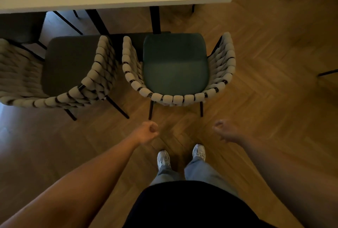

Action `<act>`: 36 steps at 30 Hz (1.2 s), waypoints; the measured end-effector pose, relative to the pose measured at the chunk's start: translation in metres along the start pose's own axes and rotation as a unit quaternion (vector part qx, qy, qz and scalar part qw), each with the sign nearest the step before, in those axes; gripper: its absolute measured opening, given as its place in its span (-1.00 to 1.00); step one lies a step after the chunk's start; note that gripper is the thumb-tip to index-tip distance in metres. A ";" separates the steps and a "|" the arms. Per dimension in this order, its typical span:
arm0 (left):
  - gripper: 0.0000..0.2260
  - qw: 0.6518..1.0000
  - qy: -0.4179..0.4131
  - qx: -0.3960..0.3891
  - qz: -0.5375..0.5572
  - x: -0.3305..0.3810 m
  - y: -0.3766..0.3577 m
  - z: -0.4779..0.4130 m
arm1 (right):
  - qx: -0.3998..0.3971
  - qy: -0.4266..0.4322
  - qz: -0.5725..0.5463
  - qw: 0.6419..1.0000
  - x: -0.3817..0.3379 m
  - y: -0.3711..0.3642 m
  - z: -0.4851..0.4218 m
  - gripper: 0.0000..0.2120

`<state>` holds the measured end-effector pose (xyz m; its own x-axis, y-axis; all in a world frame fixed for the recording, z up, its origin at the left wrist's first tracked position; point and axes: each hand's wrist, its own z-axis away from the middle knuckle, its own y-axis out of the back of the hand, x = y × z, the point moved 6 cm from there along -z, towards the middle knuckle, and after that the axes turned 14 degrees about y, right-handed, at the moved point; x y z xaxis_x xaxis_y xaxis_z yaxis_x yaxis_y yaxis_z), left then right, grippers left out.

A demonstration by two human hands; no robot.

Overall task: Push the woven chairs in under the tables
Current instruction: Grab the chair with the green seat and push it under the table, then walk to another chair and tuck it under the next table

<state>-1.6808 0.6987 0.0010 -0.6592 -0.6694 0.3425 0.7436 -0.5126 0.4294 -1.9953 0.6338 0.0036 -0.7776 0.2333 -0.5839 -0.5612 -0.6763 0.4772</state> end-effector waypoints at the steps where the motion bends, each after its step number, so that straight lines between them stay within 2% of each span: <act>1: -0.66 1.000 -0.005 -0.014 -0.014 -0.004 -0.008 0.008 | -0.005 -0.003 -0.003 1.000 0.002 -0.006 0.013 -0.65; 7: -0.74 0.994 -0.034 -0.072 -0.076 -0.010 -0.041 0.038 | -0.007 -0.020 -0.028 0.999 0.022 -0.035 0.087 -0.68; 12: -0.80 0.986 -0.073 -0.069 -0.131 0.029 -0.050 0.038 | 0.032 -0.039 -0.072 0.996 0.052 -0.028 0.120 -0.71; 16: -0.74 0.982 -0.066 -0.062 -0.165 0.063 -0.065 0.032 | 0.057 -0.052 -0.117 0.990 0.091 -0.011 0.132 -0.72; 20: -0.72 0.980 -0.047 -0.042 -0.186 0.097 -0.095 0.023 | 0.045 -0.066 -0.140 0.987 0.139 0.005 0.141 -0.71; 24: -0.70 0.980 -0.017 -0.058 -0.187 0.131 -0.146 0.018 | 0.029 -0.081 -0.150 0.985 0.194 0.031 0.160 -0.72; 28: -0.70 0.978 -0.029 -0.087 -0.187 0.188 -0.188 0.018 | 0.006 -0.094 -0.136 0.986 0.244 0.067 0.176 -0.64; 33: -0.85 0.983 -0.057 -0.082 -0.151 0.271 -0.206 0.002 | 0.001 -0.100 -0.113 0.988 0.278 0.128 0.168 -0.64; 36: -0.86 0.981 -0.061 -0.081 -0.166 0.318 -0.207 -0.028 | 0.027 -0.095 -0.105 0.990 0.293 0.174 0.138 -0.69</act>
<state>-2.0410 0.5763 -0.0023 -0.8690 -0.3867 0.3086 0.4873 -0.7766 0.3992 -2.3603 0.6807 0.0057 -0.6780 0.4952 -0.5432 -0.7269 -0.5613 0.3957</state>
